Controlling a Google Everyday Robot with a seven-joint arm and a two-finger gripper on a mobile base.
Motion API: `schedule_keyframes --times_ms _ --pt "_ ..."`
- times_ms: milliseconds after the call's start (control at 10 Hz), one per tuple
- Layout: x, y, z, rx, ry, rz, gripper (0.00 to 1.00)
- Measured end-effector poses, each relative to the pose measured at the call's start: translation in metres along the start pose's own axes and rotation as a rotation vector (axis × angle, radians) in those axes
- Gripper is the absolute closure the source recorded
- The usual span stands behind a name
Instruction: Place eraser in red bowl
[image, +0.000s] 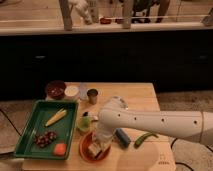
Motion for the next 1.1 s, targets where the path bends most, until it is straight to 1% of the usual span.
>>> schedule_keyframes --times_ms 100,200,700,1100 --pt "-0.0011 -0.0011 0.0004 -0.001 0.001 -0.003 0.22" --pt "-0.0023 -0.0030 0.0010 -0.003 0.003 -0.007 0.20" --pt "-0.0024 -0.0054 0.0013 -0.010 0.006 -0.016 0.20" --pt "-0.0022 -0.0072 -0.0002 -0.008 0.006 -0.024 0.20"
